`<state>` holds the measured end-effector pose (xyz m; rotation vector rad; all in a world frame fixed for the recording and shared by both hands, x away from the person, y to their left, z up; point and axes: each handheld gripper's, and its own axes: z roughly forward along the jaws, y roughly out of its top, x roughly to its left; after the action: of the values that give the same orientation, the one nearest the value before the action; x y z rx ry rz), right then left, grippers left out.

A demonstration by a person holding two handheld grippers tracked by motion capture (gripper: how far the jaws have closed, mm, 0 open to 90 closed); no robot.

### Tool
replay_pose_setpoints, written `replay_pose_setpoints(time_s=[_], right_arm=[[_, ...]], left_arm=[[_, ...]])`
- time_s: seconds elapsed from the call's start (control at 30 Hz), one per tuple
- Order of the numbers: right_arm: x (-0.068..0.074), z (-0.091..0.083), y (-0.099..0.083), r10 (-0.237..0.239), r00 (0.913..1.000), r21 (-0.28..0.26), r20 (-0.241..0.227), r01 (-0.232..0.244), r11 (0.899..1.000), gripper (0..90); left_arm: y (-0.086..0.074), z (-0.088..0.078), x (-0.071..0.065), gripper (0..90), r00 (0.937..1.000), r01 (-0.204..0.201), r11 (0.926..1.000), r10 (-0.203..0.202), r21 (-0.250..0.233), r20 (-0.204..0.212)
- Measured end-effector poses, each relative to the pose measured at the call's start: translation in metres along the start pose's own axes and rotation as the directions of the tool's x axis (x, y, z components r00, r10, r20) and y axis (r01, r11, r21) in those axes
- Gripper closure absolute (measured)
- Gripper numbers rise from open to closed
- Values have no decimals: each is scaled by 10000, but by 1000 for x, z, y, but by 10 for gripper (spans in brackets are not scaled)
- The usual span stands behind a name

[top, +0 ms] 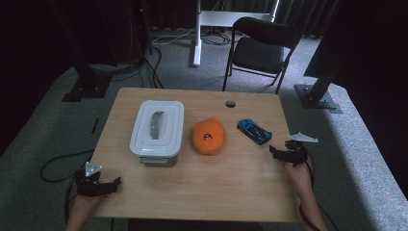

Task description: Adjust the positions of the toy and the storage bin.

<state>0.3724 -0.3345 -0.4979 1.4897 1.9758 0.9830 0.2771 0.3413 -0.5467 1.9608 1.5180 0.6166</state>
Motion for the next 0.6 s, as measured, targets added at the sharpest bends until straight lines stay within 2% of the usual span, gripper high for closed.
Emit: replay_pose_setpoints(time_s=[0.07, 0.17, 0.33, 0.6], right_arm=[[-5, 4, 7, 331, 9992, -35, 242, -330, 9994, 227], [-9, 9, 16, 604, 9977, -132, 318, -600, 9981, 227], [-13, 19, 28, 1007, 9946, -176, 234, -1003, 9948, 227], [-13, 43, 32, 1584, 9869, 31, 312, -1585, 9873, 249]], left_arm=[[0, 0, 0, 12, 10000, 5, 10000, -5, 0, 2], [0, 0, 0, 12, 10000, 2, 10000, -2, 0, 0], [0, 0, 0, 12, 10000, 1, 10000, -1, 0, 1], [0, 0, 0, 12, 10000, 0, 10000, 0, 1, 2]])
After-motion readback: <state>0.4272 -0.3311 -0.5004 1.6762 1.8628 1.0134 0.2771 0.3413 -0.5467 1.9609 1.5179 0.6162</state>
